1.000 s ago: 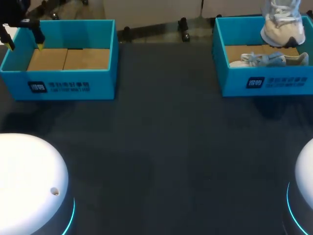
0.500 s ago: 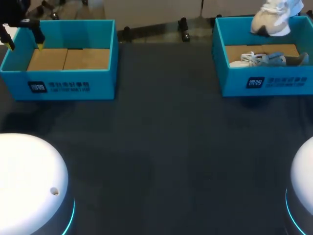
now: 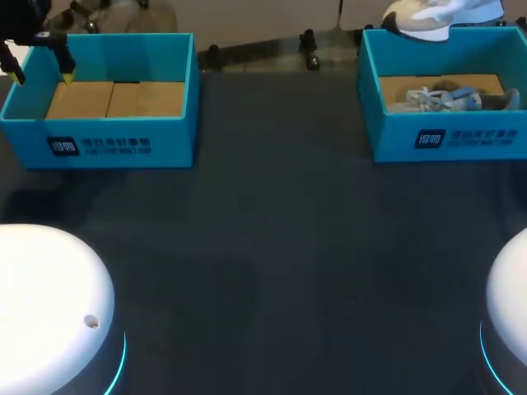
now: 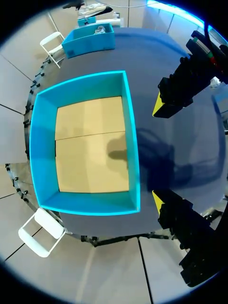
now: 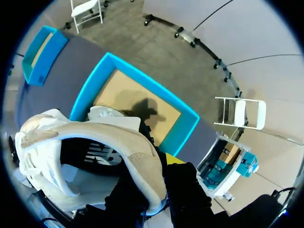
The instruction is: Take the shoe out of the shoebox, open the shoe tongue, remove and reinsert the insole, then place the shoe into the shoebox
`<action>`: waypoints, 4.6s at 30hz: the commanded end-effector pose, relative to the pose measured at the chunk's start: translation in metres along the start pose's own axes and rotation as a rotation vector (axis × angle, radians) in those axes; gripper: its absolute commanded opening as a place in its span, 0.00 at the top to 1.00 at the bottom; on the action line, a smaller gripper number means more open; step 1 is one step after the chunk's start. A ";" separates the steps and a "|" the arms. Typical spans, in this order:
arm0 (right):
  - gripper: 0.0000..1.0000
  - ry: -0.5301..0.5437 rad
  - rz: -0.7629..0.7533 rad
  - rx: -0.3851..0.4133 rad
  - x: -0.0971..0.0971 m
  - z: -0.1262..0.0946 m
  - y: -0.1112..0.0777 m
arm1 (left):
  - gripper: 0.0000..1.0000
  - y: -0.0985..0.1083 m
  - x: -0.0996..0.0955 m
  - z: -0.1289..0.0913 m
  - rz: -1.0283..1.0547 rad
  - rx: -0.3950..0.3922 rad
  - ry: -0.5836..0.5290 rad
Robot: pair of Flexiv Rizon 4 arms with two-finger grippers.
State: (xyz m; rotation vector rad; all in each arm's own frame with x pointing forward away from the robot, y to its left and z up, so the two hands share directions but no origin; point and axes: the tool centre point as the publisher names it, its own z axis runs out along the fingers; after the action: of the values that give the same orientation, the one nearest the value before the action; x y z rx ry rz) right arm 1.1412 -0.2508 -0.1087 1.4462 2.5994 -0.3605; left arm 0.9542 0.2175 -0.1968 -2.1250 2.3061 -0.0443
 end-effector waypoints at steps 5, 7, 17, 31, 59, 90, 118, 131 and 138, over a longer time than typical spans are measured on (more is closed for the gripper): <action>1.00 0.039 0.223 0.005 -0.014 0.014 -0.005 | 0.00 0.002 0.000 -0.001 -0.001 0.002 -0.003; 1.00 0.045 0.245 -0.012 -0.014 0.016 -0.006 | 0.00 0.002 0.000 -0.001 -0.001 0.002 -0.003; 1.00 -0.026 0.379 -0.013 -0.010 0.032 -0.016 | 0.00 0.002 0.000 -0.001 -0.001 0.002 -0.003; 1.00 -0.043 0.393 0.002 -0.011 0.038 -0.014 | 0.00 0.002 0.000 -0.001 -0.001 0.002 -0.003; 1.00 -0.085 0.462 -0.016 -0.027 0.115 -0.018 | 0.00 0.002 0.000 -0.001 -0.001 0.002 -0.003; 1.00 -0.143 0.565 -0.025 -0.049 0.153 0.005 | 0.00 0.002 0.000 -0.001 -0.001 0.002 -0.003; 1.00 -0.128 0.696 0.018 -0.041 0.192 -0.010 | 0.00 0.002 0.000 -0.001 -0.001 0.002 -0.003; 1.00 -0.111 0.696 0.027 -0.030 0.215 -0.002 | 0.00 0.002 0.000 -0.001 -0.001 0.002 -0.003; 1.00 -0.112 0.703 0.048 -0.026 0.228 0.001 | 0.00 0.002 0.000 -0.001 -0.001 0.002 -0.003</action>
State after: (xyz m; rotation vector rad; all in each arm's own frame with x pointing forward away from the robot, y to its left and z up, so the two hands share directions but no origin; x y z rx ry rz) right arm 1.1514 -0.3368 -0.3160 2.1390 1.8407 -0.3739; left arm 0.9542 0.2175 -0.1972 -2.1250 2.3059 -0.0450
